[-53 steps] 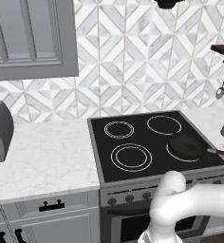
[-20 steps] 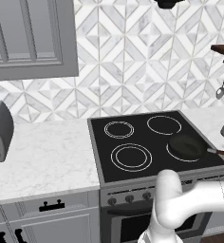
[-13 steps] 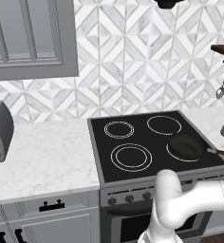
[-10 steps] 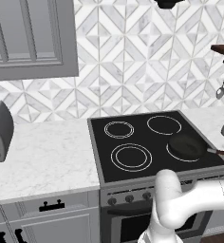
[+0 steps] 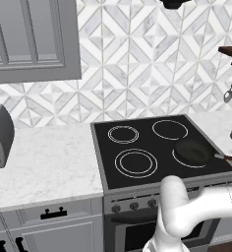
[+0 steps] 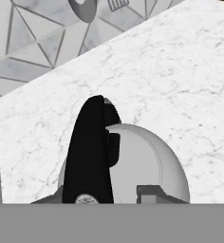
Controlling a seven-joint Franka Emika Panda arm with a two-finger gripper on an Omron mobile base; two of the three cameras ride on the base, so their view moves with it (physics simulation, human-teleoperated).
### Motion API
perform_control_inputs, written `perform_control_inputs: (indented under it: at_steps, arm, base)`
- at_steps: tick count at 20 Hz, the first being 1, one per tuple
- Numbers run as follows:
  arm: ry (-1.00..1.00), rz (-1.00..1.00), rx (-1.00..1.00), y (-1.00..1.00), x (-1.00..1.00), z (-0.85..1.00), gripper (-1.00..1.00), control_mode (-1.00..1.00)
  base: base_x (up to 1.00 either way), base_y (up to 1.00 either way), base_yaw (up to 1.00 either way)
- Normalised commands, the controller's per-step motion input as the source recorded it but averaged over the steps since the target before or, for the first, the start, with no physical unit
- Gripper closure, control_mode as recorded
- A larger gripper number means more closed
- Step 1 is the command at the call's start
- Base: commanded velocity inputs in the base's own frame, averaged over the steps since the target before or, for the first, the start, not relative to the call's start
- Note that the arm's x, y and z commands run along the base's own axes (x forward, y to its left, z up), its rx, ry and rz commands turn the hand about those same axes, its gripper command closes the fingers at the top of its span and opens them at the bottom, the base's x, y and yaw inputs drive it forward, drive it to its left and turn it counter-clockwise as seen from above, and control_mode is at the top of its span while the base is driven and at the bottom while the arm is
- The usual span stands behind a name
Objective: Pick the kettle from the counter and place it on a stove burner. Then turn the burner on.
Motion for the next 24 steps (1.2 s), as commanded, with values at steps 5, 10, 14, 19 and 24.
perform_control_inputs:
  at_steps: [5, 10, 14, 19, 24]
  arm:
    - [-0.19, 0.09, -0.04, 0.38, -0.43, 0.46, 1.00, -1.00]
    - [-0.21, 0.11, -0.09, 0.62, -0.37, 0.45, 1.00, -1.00]
    - [-0.12, 0.11, -0.09, 0.71, -0.40, 0.40, 1.00, -1.00]
    - [-0.10, 0.09, -0.09, 0.72, -0.31, 0.50, 1.00, -1.00]
    - [-0.07, 0.10, -0.02, 0.59, -0.35, 0.64, 1.00, -1.00]
  base:
    - [0.00, 0.00, 0.00]
    - [0.00, 0.00, 0.00]
    - [0.00, 0.00, 0.00]
    - [0.00, 0.00, 0.00]
    - [0.00, 0.00, 0.00]
